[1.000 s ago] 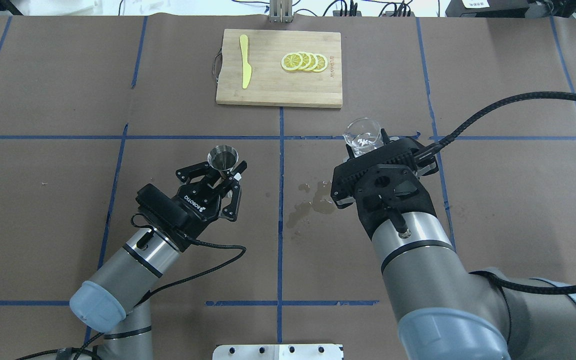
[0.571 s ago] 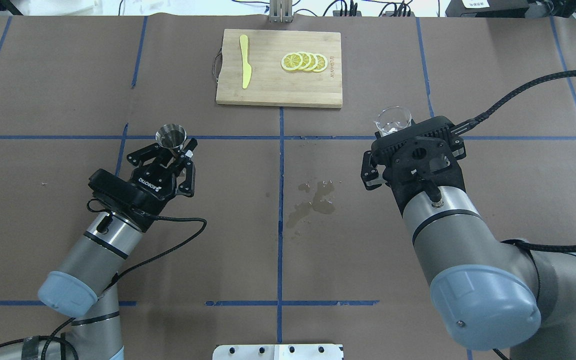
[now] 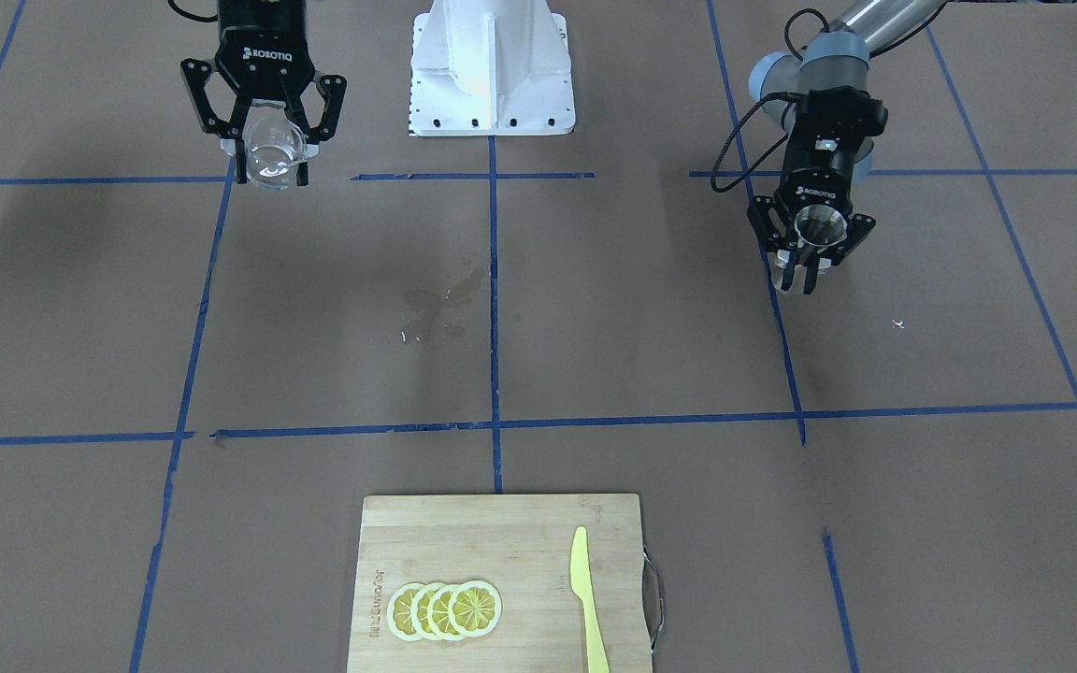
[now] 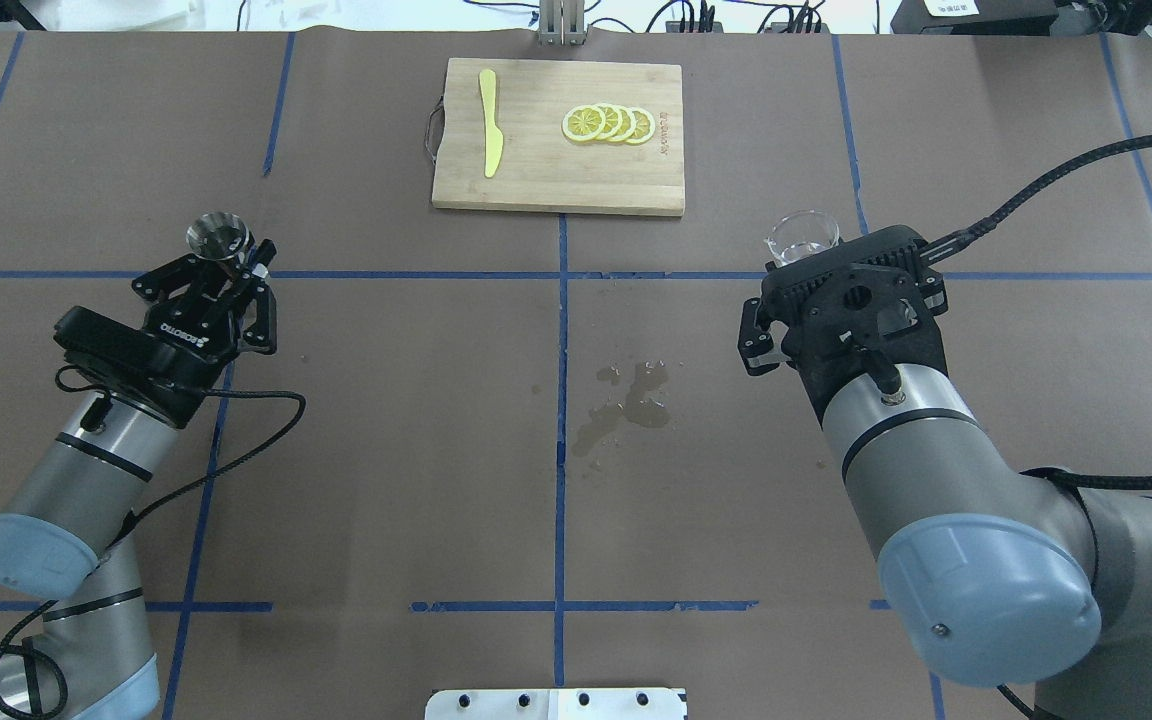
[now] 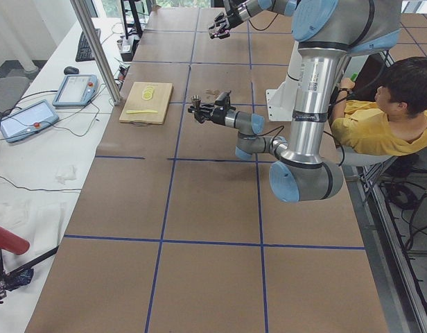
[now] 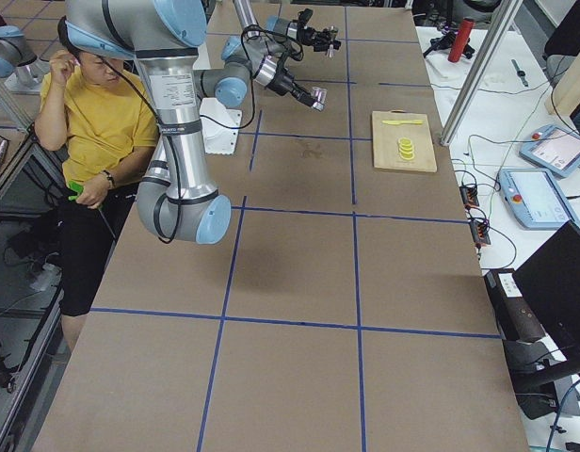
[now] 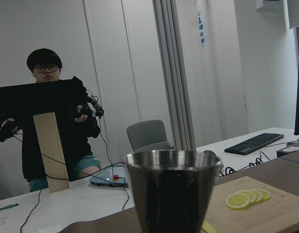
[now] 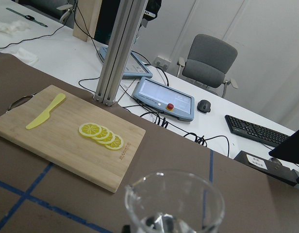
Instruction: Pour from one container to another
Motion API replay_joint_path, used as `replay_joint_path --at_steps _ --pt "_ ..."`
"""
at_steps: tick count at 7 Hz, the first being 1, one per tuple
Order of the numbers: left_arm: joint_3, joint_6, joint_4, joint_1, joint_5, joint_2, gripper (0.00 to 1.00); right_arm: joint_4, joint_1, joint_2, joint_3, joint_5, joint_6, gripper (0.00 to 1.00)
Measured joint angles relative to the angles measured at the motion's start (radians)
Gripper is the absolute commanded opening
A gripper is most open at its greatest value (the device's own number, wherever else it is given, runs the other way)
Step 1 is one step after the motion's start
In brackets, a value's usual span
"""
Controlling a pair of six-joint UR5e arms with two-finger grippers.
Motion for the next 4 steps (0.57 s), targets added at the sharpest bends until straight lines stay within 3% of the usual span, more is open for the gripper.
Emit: replay_joint_path --at_steps 4 --pt "0.138 -0.064 -0.076 -0.018 0.051 0.113 0.0 0.0 0.019 -0.006 -0.001 0.028 -0.002 0.0"
